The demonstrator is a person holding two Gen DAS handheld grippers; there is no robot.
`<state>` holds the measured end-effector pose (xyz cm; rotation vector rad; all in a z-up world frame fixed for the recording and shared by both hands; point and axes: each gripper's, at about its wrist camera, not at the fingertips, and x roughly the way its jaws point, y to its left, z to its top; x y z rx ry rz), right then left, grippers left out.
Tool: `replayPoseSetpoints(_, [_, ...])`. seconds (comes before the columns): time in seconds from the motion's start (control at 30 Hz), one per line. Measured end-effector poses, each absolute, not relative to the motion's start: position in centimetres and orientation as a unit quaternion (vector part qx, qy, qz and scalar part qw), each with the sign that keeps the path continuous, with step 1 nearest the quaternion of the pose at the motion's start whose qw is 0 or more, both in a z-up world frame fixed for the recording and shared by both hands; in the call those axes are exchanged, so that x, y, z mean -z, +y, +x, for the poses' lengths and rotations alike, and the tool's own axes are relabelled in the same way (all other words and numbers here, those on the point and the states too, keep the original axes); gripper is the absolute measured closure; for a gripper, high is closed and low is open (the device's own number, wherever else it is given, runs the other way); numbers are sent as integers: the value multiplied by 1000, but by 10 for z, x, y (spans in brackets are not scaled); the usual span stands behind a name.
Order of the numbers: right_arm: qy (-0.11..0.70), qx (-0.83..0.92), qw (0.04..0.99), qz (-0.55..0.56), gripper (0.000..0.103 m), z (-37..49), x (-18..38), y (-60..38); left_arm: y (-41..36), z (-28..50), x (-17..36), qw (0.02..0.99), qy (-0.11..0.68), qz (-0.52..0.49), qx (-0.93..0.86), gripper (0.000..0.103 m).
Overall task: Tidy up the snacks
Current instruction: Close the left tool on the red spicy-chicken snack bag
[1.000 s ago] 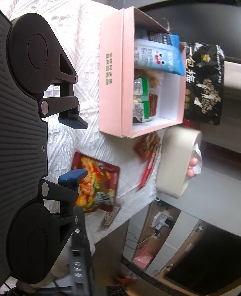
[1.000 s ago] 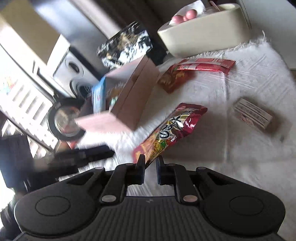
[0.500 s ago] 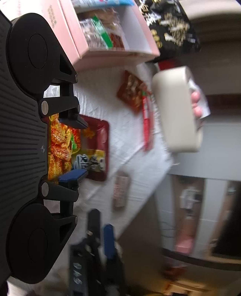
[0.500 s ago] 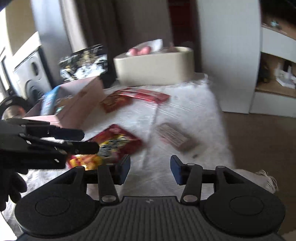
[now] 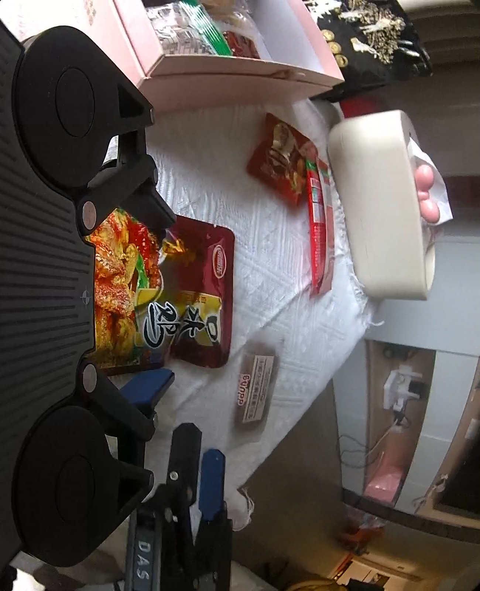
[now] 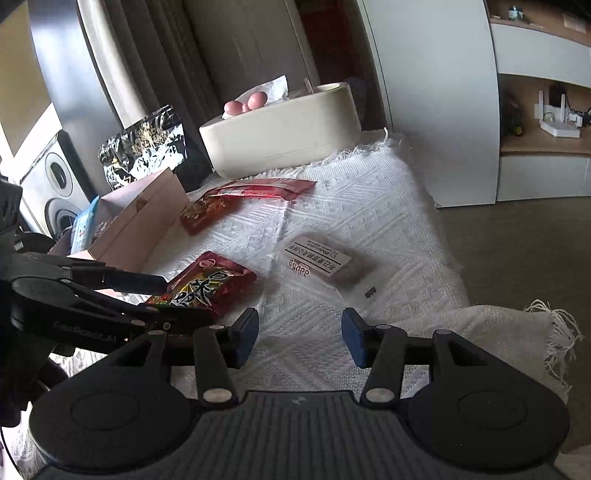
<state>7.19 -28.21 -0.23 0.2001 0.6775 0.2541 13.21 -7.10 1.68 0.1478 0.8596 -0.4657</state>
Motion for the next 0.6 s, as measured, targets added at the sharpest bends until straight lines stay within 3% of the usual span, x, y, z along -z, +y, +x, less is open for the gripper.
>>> replayPoseSetpoints(0.13, [331,-126,931,91,50,72,2,-279,-79,130,-10,883,394,115,228,10])
replayPoseSetpoints(0.6, [330,-131,930,89,46,72,3,-278,-65,133,-5,888,383,102,233,6])
